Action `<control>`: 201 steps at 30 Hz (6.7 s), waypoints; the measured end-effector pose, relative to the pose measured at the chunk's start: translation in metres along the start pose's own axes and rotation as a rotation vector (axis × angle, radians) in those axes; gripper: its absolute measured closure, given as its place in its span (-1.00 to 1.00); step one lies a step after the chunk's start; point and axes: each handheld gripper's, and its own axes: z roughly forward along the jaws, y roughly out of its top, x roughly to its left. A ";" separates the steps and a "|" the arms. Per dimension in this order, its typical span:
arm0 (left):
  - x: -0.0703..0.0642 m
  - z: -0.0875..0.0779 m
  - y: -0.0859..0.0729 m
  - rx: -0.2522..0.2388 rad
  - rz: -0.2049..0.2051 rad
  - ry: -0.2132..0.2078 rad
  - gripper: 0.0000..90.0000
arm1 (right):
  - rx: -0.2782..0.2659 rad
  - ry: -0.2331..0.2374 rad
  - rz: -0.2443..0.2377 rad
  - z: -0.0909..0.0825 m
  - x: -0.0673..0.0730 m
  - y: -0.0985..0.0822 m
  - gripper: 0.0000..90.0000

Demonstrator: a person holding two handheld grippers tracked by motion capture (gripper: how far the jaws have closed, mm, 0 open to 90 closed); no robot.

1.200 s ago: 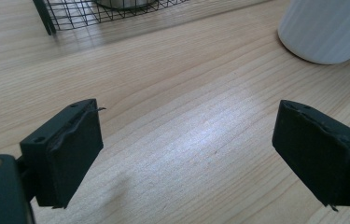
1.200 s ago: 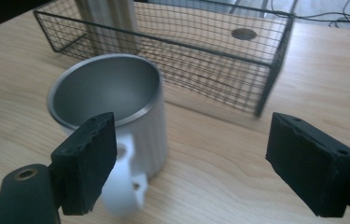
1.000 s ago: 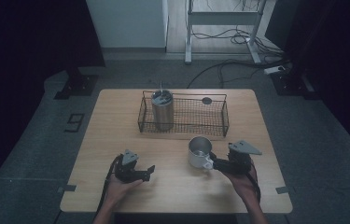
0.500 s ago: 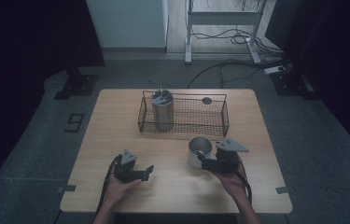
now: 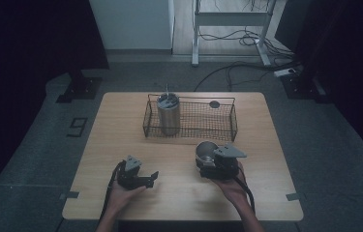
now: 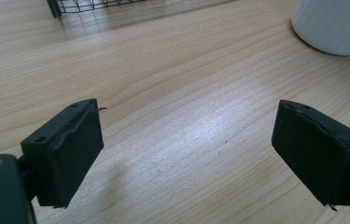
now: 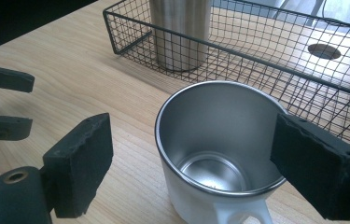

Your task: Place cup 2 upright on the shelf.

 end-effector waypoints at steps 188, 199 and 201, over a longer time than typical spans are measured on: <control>0.005 -0.008 -0.004 0.011 -0.019 -0.014 -0.76 | -0.015 -0.060 -0.008 0.003 -0.064 0.085 -0.84; 0.005 -0.007 -0.004 0.010 -0.023 -0.016 -0.76 | 0.005 -0.078 -0.008 0.014 -0.073 0.098 -0.84; 0.005 -0.007 -0.004 0.013 -0.020 -0.016 -0.76 | 0.008 -0.080 -0.008 0.016 -0.074 0.099 -0.84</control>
